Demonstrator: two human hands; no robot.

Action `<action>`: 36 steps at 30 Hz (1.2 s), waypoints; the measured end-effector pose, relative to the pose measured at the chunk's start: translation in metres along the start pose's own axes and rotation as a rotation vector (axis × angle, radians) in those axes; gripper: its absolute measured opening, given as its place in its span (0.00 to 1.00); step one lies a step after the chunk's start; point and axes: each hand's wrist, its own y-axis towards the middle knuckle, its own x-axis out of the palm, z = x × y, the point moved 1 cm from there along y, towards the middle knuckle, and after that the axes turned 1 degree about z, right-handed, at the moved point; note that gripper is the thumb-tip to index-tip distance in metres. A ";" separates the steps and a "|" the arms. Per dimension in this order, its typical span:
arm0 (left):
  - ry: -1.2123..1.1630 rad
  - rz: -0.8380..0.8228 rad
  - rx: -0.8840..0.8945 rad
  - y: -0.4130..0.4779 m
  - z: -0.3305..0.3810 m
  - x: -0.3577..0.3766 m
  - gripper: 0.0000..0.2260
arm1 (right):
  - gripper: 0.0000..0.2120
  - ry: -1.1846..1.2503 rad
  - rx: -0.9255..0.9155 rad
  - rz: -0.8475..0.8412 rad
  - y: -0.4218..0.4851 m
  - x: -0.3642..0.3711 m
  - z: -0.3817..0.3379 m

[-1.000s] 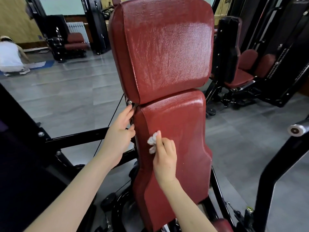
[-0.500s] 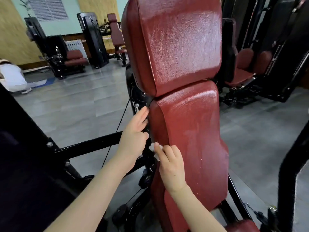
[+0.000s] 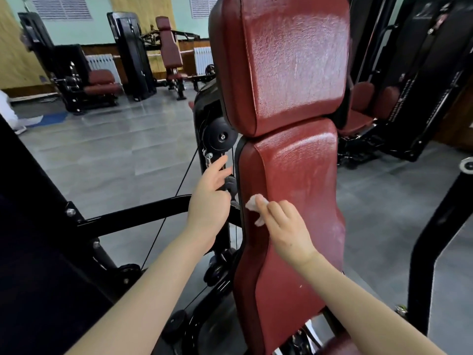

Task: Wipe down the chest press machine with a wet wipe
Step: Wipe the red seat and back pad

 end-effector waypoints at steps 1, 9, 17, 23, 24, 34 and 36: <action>0.033 0.002 0.013 -0.001 -0.002 0.002 0.33 | 0.14 -0.013 0.006 -0.022 -0.007 0.001 -0.002; 0.303 0.052 0.205 -0.002 -0.014 0.008 0.32 | 0.11 0.023 0.030 0.164 0.029 -0.002 0.006; 0.352 0.151 0.374 -0.002 -0.010 -0.001 0.29 | 0.12 0.138 0.366 0.354 0.057 0.001 -0.001; 0.759 -0.008 0.908 -0.001 0.000 0.012 0.19 | 0.08 0.265 0.717 0.388 -0.028 0.020 -0.041; 0.800 -0.046 0.966 0.001 0.001 0.015 0.19 | 0.07 0.309 0.898 0.412 -0.036 0.021 -0.042; 1.310 -0.249 1.273 0.029 0.018 0.034 0.16 | 0.10 0.518 1.285 0.367 0.001 0.008 -0.035; 1.396 -0.261 1.248 0.032 0.021 0.040 0.18 | 0.11 0.447 1.312 0.319 -0.011 0.011 -0.034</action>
